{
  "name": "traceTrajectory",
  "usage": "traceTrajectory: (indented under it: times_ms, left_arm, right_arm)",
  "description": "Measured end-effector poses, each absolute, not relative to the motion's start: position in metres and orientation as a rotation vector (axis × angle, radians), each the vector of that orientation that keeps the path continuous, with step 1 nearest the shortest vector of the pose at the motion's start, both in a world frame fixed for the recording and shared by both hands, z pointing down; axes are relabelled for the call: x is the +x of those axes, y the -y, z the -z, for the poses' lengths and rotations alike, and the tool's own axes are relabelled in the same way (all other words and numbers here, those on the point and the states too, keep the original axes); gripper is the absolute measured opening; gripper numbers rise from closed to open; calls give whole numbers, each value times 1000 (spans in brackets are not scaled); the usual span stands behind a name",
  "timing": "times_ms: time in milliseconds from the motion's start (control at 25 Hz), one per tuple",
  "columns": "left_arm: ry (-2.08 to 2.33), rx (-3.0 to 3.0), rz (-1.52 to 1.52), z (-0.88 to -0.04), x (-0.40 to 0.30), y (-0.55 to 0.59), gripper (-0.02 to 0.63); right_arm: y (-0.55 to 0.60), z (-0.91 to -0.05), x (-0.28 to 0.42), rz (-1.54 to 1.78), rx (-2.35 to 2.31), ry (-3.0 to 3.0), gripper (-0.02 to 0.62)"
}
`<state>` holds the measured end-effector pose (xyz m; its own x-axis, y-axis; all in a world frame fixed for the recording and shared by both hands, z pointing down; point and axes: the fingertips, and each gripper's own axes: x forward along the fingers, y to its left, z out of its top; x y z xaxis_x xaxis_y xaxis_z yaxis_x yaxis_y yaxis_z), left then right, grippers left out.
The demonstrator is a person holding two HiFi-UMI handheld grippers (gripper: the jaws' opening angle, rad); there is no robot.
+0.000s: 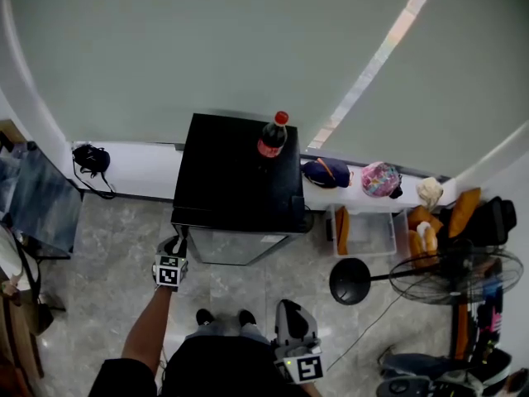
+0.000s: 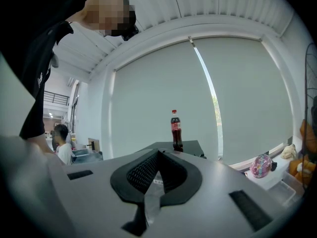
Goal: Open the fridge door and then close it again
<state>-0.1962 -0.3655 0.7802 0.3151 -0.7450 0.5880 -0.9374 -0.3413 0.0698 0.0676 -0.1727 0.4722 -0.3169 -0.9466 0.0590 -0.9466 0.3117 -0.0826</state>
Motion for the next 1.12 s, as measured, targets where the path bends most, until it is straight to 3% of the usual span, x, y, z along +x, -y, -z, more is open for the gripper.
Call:
traceTrajectory:
  times_ms: [360,560,1120]
  left_arm:
    - [1509,2188,-676,-779,-197,364,77]
    - [1556,2224,-639,-755,-196,347,8]
    - [1659,2463,-114,-544,-154,230,8]
  right_arm:
    - [169,-471,77,149,-1891,-2485,9]
    - [174,-462,81,82,-1848,-2469,9]
    - [180,-464,106,76,-1831,-2518,8]
